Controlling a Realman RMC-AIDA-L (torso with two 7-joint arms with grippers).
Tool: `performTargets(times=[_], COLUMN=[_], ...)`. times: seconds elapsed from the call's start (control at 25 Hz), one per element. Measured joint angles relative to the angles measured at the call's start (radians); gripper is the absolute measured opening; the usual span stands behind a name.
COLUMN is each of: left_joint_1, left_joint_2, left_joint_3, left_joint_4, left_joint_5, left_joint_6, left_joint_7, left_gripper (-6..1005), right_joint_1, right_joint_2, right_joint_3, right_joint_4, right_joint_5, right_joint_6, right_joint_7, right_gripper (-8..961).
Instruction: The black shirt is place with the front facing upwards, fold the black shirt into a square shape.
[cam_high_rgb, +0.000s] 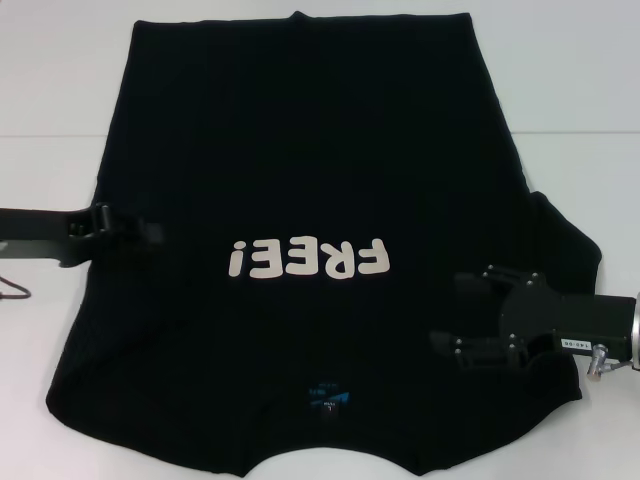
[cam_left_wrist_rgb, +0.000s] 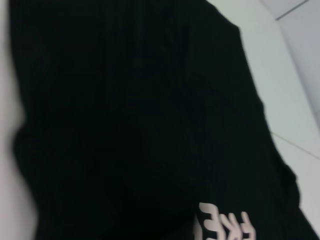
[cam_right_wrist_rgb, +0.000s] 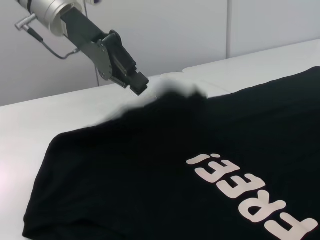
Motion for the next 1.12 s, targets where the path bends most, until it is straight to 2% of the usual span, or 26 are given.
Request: performTargets(times=[0.2, 0.4, 0.52, 0.72, 0.88, 0.96, 1.12], left_joint_1=[0.023, 0.063, 0.089, 0.162, 0.202, 0.209, 0.212], left_joint_2=[0.014, 0.001, -0.018, -0.080, -0.118, -0.127, -0.128], left_joint_3=[-0.002, 0.001, 0.017, 0.090, 0.160, 0.174, 0.184], left_joint_4=[-0.114, -0.124, -0.121, -0.087, -0.033, -0.021, -0.014], left_joint_5=[-0.164, -0.264, -0.269, -0.263, -0.262, -0.260, -0.252], left_joint_6=[0.030, 0.134, 0.207, 0.228, 0.199, 0.183, 0.172], left_joint_7=[0.164, 0.433, 0.639, 1.029, 1.164, 1.185, 1.198], left_gripper=[119, 309, 441, 662, 821, 860, 919], right_joint_1=[0.000, -0.002, -0.005, 0.003, 0.006, 0.006, 0.011], right_joint_2=[0.002, 0.002, 0.002, -0.010, -0.034, -0.057, -0.120], right_joint_3=[0.003, 0.004, 0.009, 0.032, 0.032, 0.028, 0.028], right_joint_4=[-0.001, 0.001, 0.001, -0.011, -0.068, -0.097, -0.159], right_joint_5=[-0.001, 0.002, 0.005, 0.006, 0.000, -0.006, -0.070], right_joint_6=[0.000, 0.000, 0.004, 0.042, 0.077, 0.077, 0.045], right_joint_7=[0.000, 0.000, 0.022, 0.227, 0.515, 0.662, 0.977], right_gripper=[940, 940, 939, 939, 939, 939, 939])
